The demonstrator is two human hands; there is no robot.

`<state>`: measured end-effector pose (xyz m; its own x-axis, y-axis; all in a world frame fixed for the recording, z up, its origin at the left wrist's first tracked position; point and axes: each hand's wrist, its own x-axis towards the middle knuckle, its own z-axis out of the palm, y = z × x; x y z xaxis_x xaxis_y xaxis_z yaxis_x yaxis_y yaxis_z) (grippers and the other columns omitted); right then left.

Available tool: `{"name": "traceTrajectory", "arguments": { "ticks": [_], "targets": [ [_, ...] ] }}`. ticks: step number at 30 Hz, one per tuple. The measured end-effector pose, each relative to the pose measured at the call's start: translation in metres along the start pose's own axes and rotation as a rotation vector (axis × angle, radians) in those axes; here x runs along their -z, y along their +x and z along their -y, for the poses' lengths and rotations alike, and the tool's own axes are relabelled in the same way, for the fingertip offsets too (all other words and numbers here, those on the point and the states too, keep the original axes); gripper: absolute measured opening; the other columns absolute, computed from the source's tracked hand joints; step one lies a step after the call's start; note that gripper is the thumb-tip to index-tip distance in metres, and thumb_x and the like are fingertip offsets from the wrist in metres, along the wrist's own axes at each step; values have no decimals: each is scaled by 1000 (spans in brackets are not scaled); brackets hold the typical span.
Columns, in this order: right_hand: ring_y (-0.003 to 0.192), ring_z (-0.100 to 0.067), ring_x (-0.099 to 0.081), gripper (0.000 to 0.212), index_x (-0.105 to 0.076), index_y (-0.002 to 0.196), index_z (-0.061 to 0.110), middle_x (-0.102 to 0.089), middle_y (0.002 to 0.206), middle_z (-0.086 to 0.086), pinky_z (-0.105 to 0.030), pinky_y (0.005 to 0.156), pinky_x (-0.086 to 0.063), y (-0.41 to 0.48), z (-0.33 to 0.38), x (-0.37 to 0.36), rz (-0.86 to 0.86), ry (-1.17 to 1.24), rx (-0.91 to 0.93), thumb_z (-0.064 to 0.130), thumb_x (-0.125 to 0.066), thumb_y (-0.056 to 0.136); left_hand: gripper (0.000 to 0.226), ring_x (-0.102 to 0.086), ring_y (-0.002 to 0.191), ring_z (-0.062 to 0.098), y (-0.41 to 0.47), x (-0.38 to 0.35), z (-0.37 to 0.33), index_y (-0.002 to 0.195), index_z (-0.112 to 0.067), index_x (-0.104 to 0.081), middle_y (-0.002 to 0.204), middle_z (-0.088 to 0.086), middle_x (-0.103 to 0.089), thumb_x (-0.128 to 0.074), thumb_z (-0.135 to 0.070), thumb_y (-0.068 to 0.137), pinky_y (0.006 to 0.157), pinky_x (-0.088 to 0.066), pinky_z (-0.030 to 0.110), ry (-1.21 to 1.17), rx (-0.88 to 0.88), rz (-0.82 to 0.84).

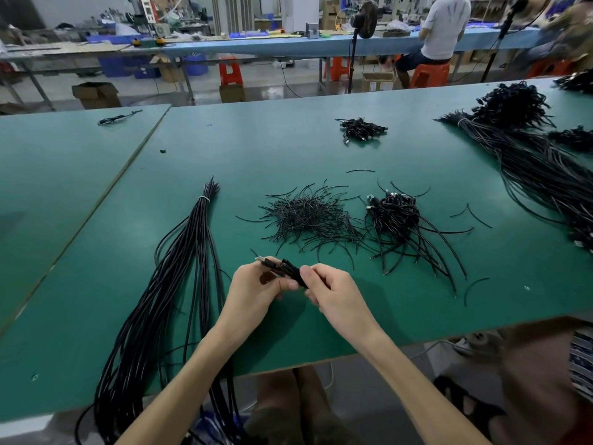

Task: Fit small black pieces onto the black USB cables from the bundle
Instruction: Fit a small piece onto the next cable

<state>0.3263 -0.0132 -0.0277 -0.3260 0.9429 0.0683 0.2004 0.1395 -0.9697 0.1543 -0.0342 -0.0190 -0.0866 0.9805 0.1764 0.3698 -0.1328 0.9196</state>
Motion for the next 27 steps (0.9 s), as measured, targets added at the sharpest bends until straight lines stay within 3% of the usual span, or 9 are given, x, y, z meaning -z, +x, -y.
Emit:
{"name": "traceTrajectory", "arguments": {
  "ticks": [3, 5, 8, 10, 13, 15, 19, 27],
  "targets": [
    [59, -1, -52, 23, -59, 104, 15, -62, 64, 11, -13, 56, -41, 0, 0, 1, -9, 111, -30, 38, -59, 104, 20, -51, 55, 10, 1, -2, 3, 74, -20, -73, 65, 5, -66, -78, -5, 87, 57, -43, 29, 14, -1, -32],
    [59, -2, -52, 17, -57, 105, 19, -61, 65, 8, -15, 57, -40, 0, 0, 2, 13, 91, -11, 36, -57, 105, 23, -46, 52, 4, 1, -4, 4, 73, -23, -71, 59, -6, -63, -77, -5, 88, 53, -38, 18, 43, 1, -39],
    [65, -6, -54, 11, -56, 106, 23, -65, 73, 6, -30, 61, -45, -2, 0, -1, 27, -49, 57, 34, -54, 106, 22, -54, 55, -4, 2, -4, 4, 77, -24, -70, 63, -25, -66, -76, -7, 89, 57, -39, 11, 120, -18, -50],
    [72, -3, -56, 15, -56, 109, 23, -66, 84, 8, -21, 67, -44, -3, 0, -2, 39, -121, 100, 36, -58, 104, 19, -58, 58, -8, 2, -3, 4, 81, -22, -72, 66, -30, -67, -75, -7, 90, 58, -41, 8, 145, -20, -56],
    [90, -2, -60, 21, -61, 116, 19, -66, 103, 6, -15, 80, -45, -4, -1, -1, 22, -209, 131, 32, -65, 101, 19, -57, 55, 0, 2, -1, 5, 78, -22, -73, 67, -12, -72, -78, -8, 89, 57, -45, 16, 81, 21, -50],
    [81, -4, -61, 18, -65, 115, 16, -66, 96, 2, -16, 75, -47, -4, 1, -2, -2, -212, 130, 26, -67, 100, 16, -58, 57, 4, 2, 2, 6, 78, -21, -75, 72, 0, -74, -80, -9, 87, 59, -49, 22, 23, 41, -28],
    [59, -4, -49, 13, -69, 111, 9, -56, 71, 5, -17, 59, -40, -4, 1, -3, 9, -162, 110, 17, -61, 104, 19, -57, 55, 3, 1, 4, 9, 75, -21, -74, 67, -3, -72, -79, -7, 87, 58, -48, 16, -11, 35, 4],
    [57, -5, -48, 15, -66, 100, 6, -57, 71, 8, -20, 56, -40, -6, 0, -1, -2, -145, 153, 14, -56, 106, 9, -55, 56, 5, 1, 4, 11, 81, -14, -76, 67, -5, -71, -76, -11, 90, 59, -47, 18, -41, 28, 60]
  ]
}}
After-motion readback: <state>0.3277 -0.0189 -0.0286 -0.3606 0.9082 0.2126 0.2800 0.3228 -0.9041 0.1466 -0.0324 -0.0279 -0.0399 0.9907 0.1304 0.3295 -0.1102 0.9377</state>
